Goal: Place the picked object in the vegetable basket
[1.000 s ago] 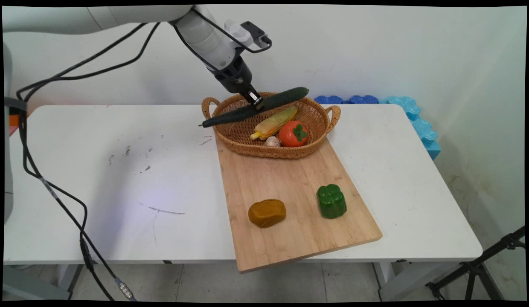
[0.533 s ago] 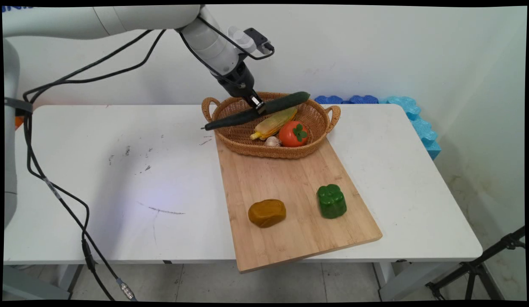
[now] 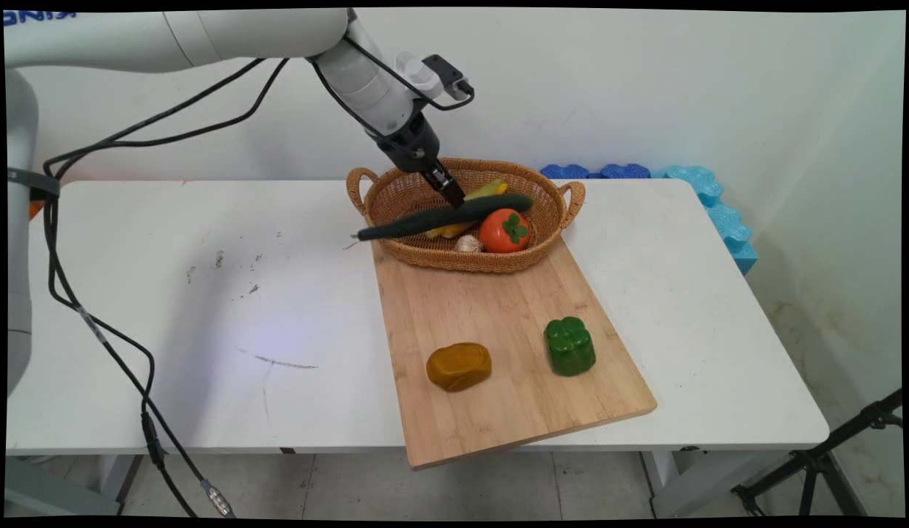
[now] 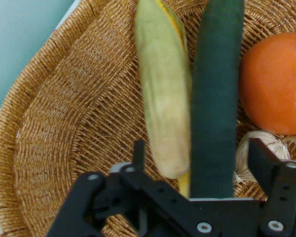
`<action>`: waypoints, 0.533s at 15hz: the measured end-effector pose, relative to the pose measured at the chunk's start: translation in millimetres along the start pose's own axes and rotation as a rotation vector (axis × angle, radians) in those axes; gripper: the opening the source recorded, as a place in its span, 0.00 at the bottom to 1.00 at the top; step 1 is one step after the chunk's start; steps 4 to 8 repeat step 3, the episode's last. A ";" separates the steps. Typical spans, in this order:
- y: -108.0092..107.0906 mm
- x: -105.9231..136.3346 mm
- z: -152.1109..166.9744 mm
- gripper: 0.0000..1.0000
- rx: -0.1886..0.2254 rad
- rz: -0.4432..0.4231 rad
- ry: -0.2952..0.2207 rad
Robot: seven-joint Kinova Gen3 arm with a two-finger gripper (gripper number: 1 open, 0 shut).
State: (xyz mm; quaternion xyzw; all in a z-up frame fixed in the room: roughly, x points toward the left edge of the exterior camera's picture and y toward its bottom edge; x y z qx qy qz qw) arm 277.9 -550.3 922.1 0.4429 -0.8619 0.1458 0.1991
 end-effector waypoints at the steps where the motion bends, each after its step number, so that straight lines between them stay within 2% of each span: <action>1: 0.4 -0.1 0.1 1.00 0.000 0.001 0.000; 8: 1.2 -1.3 -0.4 1.00 -0.002 0.005 0.002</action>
